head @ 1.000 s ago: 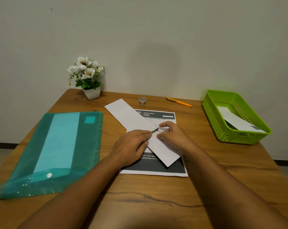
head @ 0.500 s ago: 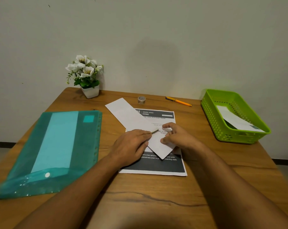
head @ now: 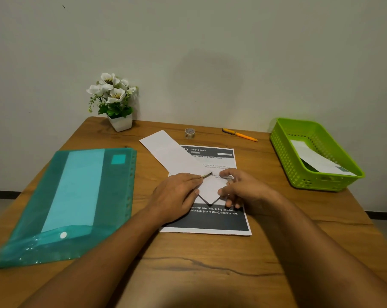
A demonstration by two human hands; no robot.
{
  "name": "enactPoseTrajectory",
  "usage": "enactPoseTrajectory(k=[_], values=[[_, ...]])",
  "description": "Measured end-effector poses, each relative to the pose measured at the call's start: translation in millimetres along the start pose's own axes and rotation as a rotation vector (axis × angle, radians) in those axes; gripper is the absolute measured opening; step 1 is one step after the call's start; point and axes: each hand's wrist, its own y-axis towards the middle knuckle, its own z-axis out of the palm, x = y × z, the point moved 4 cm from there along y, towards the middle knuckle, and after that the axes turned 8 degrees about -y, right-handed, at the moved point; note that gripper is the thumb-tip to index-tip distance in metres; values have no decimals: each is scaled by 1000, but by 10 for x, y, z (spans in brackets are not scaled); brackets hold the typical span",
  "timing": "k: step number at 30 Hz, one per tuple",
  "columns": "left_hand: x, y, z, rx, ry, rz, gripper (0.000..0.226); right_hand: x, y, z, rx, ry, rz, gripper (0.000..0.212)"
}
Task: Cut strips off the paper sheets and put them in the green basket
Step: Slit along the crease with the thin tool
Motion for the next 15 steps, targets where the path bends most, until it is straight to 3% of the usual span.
enactPoseTrajectory(k=[15], values=[[-44, -17, -21, 40, -40, 9, 41, 125, 204, 212, -120, 104, -35, 61]])
